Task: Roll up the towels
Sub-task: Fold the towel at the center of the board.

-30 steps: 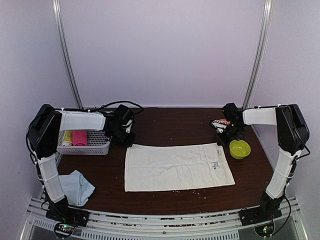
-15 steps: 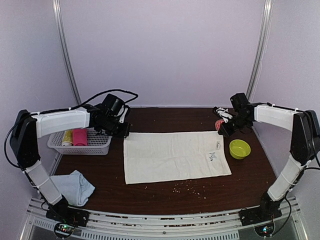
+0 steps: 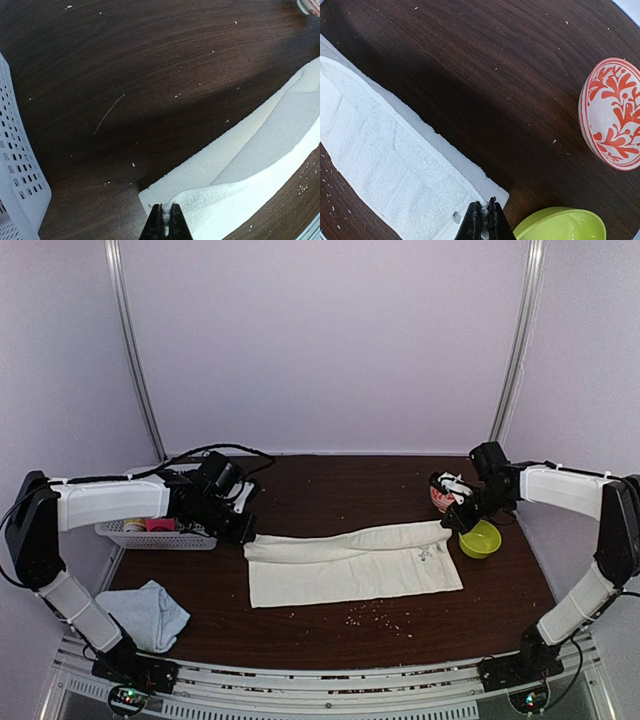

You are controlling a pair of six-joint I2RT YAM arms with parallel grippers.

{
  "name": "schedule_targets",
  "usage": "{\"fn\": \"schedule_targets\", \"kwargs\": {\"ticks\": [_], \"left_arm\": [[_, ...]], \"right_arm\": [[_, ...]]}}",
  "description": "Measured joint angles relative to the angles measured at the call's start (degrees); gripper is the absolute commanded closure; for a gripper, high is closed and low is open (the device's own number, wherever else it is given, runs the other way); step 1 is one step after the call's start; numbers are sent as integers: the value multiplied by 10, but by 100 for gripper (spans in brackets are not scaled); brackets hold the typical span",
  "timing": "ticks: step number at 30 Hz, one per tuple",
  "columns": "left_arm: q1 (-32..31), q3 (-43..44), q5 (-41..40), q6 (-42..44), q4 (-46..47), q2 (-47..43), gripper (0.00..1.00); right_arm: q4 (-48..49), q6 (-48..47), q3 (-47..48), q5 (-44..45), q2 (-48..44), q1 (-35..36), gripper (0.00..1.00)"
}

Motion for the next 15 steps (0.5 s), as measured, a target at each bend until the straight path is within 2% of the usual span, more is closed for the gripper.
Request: {"fn": "schedule_targets", "kwargs": {"ticks": [15], "left_arm": [[-2, 0, -7, 9, -2, 0, 100]], "right_arm": [[-3, -20, -1, -8, -5, -2, 100]]}}
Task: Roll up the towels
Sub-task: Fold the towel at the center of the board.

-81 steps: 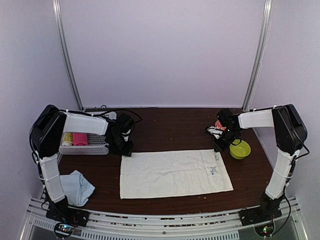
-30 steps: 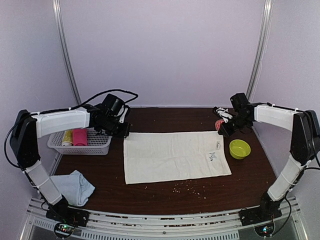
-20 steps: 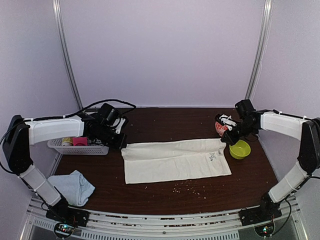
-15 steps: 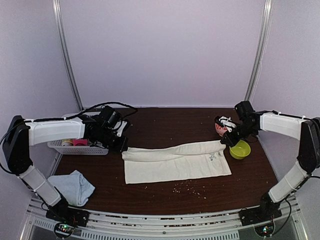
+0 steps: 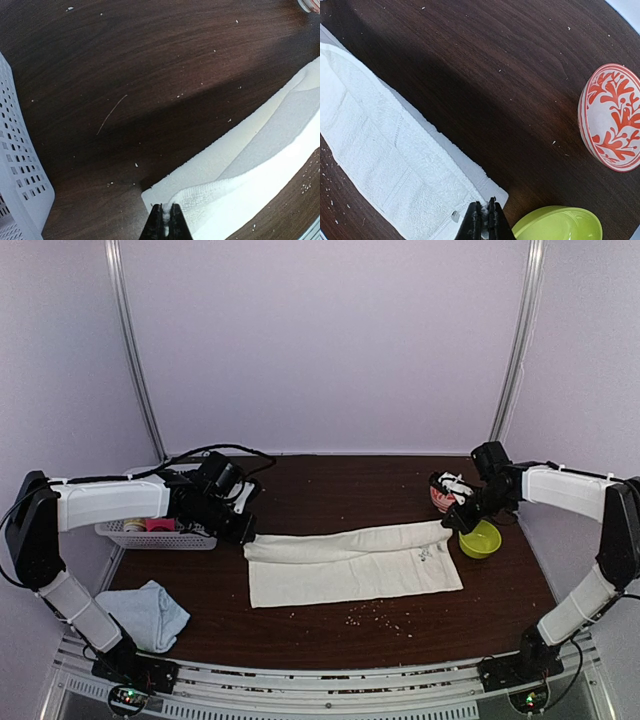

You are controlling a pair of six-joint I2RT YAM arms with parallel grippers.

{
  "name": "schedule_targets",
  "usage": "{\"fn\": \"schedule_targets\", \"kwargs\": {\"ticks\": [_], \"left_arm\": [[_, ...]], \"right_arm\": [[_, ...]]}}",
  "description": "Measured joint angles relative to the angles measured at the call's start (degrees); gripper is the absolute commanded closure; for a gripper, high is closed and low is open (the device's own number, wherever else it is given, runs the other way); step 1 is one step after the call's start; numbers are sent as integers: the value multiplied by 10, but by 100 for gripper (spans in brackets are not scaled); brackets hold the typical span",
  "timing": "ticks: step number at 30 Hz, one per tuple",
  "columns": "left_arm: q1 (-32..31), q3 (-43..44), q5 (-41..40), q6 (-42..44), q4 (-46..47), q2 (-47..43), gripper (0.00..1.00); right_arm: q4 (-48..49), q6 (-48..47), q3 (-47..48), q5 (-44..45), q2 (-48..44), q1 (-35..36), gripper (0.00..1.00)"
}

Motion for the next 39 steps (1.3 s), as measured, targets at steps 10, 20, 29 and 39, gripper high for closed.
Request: {"fn": "schedule_targets", "kwargs": {"ticks": [10, 20, 29, 39], "left_arm": [[0, 60, -60, 21, 7, 30, 100], [17, 91, -116, 62, 29, 71, 100], [17, 63, -75, 69, 50, 57, 100], [17, -11, 4, 59, 41, 4, 100]], "right_arm": [[6, -4, 8, -5, -5, -3, 100], [33, -5, 55, -2, 65, -16, 100], [41, -13, 40, -15, 53, -16, 100], [22, -46, -25, -50, -5, -16, 100]]}}
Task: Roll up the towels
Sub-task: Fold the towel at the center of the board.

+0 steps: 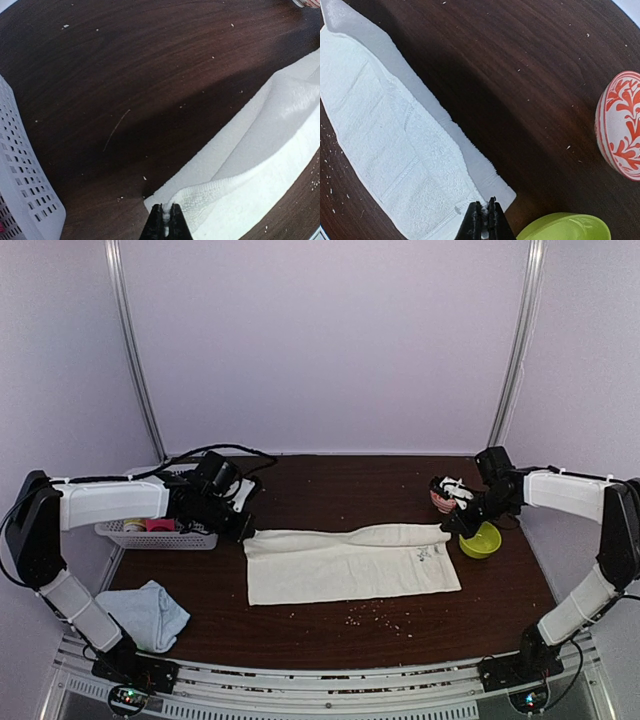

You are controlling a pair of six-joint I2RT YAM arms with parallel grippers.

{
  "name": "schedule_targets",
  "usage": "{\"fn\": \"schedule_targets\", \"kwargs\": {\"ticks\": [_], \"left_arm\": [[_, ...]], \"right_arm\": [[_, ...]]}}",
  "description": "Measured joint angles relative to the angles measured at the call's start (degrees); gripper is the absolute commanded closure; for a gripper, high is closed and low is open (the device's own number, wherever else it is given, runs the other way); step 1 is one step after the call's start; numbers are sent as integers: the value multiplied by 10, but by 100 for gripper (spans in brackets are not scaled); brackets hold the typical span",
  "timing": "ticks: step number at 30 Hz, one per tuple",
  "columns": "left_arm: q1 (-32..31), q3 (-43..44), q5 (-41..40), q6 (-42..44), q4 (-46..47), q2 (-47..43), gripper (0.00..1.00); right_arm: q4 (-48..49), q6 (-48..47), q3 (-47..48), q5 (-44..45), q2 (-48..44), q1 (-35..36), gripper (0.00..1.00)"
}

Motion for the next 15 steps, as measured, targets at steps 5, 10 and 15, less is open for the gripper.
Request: {"fn": "schedule_targets", "kwargs": {"ticks": [5, 10, 15], "left_arm": [[0, -10, 37, -5, -11, -2, 100], [0, -24, 58, -7, -33, -2, 100], [-2, -40, 84, -11, -48, -1, 100]], "right_arm": [[-13, -32, -34, -9, -20, 0, 100], [-26, -61, -54, -11, -41, 0, 100], [-34, -81, -70, -13, -61, 0, 100]]}}
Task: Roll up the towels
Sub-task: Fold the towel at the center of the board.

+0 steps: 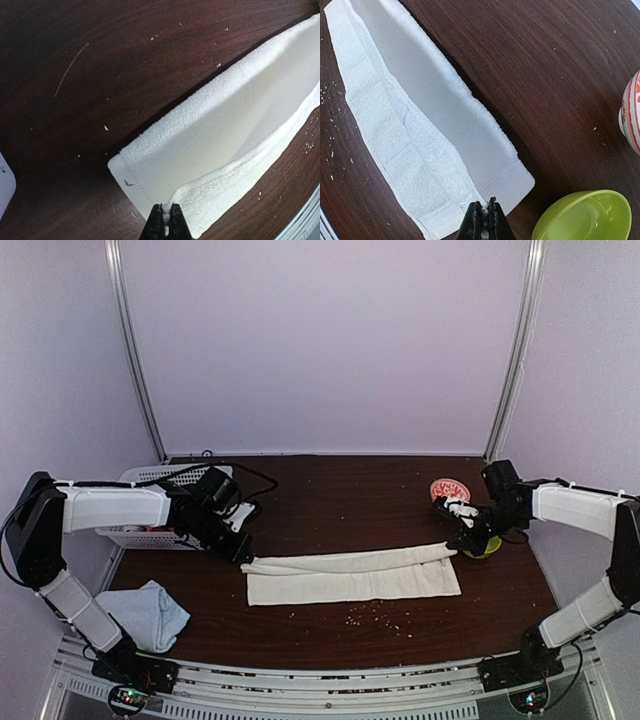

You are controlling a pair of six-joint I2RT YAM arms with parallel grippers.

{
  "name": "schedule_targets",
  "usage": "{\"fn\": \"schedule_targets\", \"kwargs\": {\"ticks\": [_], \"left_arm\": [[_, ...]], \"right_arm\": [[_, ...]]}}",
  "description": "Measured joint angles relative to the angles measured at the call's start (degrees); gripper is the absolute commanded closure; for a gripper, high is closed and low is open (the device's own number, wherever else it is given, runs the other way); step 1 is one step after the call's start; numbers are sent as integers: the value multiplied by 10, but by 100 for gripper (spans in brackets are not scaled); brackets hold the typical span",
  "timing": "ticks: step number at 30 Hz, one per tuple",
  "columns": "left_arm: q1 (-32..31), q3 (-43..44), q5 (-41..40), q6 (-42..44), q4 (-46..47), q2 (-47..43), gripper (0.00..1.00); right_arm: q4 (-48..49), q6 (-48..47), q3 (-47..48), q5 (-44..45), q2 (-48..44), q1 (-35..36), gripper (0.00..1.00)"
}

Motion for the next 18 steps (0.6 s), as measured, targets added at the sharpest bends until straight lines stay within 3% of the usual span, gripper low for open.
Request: {"fn": "schedule_targets", "kwargs": {"ticks": [18], "left_arm": [[-2, -7, 14, -2, -8, 0, 100]], "right_arm": [[-46, -72, -26, -45, -39, 0, 100]]}}
